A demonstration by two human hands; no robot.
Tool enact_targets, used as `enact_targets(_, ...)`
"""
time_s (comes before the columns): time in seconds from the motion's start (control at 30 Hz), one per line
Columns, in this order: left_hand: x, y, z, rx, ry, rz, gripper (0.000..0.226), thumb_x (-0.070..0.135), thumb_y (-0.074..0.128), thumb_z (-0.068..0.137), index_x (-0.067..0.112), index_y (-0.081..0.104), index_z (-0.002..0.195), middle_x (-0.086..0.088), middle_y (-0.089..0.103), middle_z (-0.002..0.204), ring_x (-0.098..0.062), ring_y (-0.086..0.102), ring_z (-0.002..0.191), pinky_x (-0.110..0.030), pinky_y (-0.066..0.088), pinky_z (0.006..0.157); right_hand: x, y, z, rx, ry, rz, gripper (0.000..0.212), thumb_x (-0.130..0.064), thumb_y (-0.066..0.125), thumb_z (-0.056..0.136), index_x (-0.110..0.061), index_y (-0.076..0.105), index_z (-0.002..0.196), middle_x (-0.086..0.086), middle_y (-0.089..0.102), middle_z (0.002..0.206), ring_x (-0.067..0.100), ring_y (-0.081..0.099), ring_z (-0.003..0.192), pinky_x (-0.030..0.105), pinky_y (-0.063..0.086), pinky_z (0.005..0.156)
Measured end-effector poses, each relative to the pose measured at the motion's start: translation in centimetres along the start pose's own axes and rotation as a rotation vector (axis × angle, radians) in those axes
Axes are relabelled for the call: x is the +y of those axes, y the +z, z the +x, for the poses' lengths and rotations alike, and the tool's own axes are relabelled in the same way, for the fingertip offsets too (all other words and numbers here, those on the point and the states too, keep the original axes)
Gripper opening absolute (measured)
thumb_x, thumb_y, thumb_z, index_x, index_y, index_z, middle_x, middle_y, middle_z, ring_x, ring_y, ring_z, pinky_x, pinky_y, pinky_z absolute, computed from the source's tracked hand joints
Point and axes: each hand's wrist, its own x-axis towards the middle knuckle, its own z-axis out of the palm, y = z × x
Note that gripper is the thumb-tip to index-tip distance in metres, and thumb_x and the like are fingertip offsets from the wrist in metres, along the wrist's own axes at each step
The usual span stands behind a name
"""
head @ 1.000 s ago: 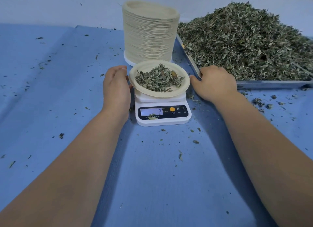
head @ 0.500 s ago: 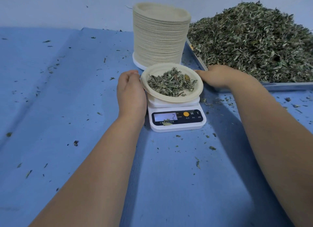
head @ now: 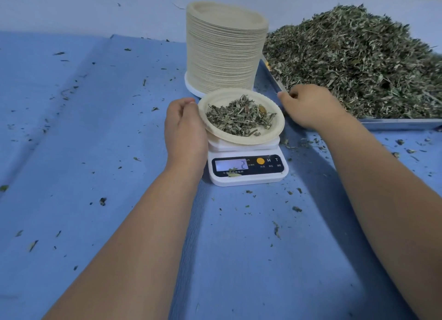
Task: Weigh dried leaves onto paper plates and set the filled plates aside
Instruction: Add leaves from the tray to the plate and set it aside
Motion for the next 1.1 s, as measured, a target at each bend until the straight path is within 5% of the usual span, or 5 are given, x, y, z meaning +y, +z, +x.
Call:
enact_targets(0.2, 0.0, 0.0, -0.2, 0.009, 0.008, 0.020, 0.031, 0.039, 0.047, 0.079, 0.029, 0.065, 0.102, 0.009, 0.069, 0.108, -0.014, 0.066, 0.109, -0.047, 0.052, 0.104, -0.4, -0.5, 2.1, -0.255, 0.079, 0.028, 0.084, -0.079, 0.022, 0.092, -0.023, 0.036, 0.154, 0.012, 0.011, 0.167, 0.036, 0.007, 0.154, 0.058, 0.016, 0.120)
enact_targets(0.53, 0.2, -0.2, -0.5, 0.010, 0.001, 0.014, 0.026, 0.037, 0.049, 0.078, 0.032, 0.066, 0.097, 0.008, 0.069, 0.110, -0.016, 0.067, 0.109, -0.050, 0.053, 0.103, -0.1, -1.3, 1.9, -0.319, 0.064, -0.044, 0.093, -0.079, 0.019, 0.093, -0.009, 0.052, 0.143, 0.018, 0.048, 0.150, 0.039, 0.049, 0.130, 0.043, 0.039, 0.095)
enact_targets(0.77, 0.1, -0.3, -0.4, 0.011, -0.001, 0.009, 0.025, 0.035, 0.050, 0.079, 0.031, 0.067, 0.097, 0.008, 0.069, 0.106, -0.015, 0.067, 0.107, -0.049, 0.053, 0.103, 1.0, -2.7, -0.7, 0.092, 0.006, -0.143, 0.061, -0.069, 0.043, 0.087, -0.018, 0.075, 0.083, 0.005, 0.063, 0.061, 0.025, 0.055, 0.055, 0.026, 0.042, 0.052)
enact_targets(0.97, 0.1, -0.3, -0.4, 0.015, 0.005, 0.011, 0.022, 0.033, 0.050, 0.082, 0.031, 0.067, 0.097, 0.010, 0.068, 0.104, -0.013, 0.066, 0.106, -0.048, 0.053, 0.103, 0.2, -1.2, -1.7, -0.213, -0.028, -0.118, 0.074, -0.079, 0.025, 0.093, -0.020, 0.058, 0.123, 0.010, 0.064, 0.118, 0.032, 0.058, 0.100, 0.043, 0.049, 0.080)
enact_targets(1.1, 0.1, -0.3, -0.4, 0.009, 0.000, 0.025, 0.026, 0.036, 0.048, 0.079, 0.032, 0.066, 0.097, 0.010, 0.069, 0.106, -0.013, 0.066, 0.107, -0.048, 0.054, 0.102, 0.4, -0.8, -1.8, -0.119, -0.011, -0.061, 0.064, -0.074, 0.028, 0.096, -0.016, 0.053, 0.083, 0.008, 0.061, 0.082, 0.024, 0.055, 0.073, 0.033, 0.037, 0.057)
